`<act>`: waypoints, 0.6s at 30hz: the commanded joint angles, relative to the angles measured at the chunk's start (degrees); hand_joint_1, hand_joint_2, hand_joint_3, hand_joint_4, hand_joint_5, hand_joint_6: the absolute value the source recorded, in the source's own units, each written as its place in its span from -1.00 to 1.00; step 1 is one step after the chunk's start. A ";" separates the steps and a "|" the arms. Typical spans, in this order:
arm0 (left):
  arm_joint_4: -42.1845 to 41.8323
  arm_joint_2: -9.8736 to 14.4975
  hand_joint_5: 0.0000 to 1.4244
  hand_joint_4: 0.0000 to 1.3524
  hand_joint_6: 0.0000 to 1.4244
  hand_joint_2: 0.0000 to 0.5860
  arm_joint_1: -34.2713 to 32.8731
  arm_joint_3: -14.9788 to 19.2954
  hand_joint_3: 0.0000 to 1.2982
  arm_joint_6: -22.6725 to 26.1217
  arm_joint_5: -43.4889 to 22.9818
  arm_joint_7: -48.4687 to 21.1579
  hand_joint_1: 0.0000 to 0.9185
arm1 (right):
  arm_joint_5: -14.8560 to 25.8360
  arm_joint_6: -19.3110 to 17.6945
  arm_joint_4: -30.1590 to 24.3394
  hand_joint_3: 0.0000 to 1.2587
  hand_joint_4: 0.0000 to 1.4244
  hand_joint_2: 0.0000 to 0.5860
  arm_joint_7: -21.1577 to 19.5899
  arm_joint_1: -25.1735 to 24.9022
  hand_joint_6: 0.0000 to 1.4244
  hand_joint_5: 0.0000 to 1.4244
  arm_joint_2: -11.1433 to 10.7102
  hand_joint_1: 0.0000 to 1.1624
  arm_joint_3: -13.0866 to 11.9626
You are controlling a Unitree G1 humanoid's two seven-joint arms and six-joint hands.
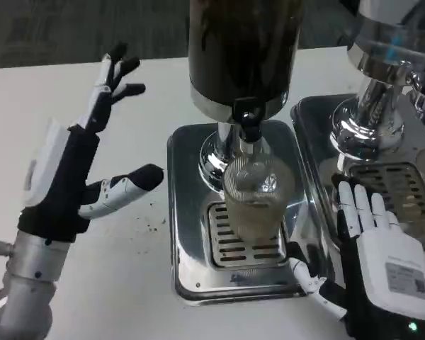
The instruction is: Grasp the cup under the faucet to collect the drink, then remove the cup.
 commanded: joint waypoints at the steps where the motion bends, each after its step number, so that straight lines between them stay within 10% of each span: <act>1: -3.87 -0.03 -0.83 -1.00 -0.84 -0.95 1.32 2.83 -1.00 -2.55 -4.23 -5.19 -1.00 | 1.00 -1.04 1.00 -0.98 -1.00 0.12 -0.21 -0.57 -0.89 -1.00 -0.57 -0.46 -0.26; 18: -12.50 -2.96 -0.93 -1.00 -0.95 -1.00 -1.27 -0.50 -1.00 1.17 -24.17 -36.44 -1.00 | 1.41 -0.64 0.99 -0.95 -1.00 0.13 -1.41 -0.05 -0.87 -1.00 0.10 -0.45 0.19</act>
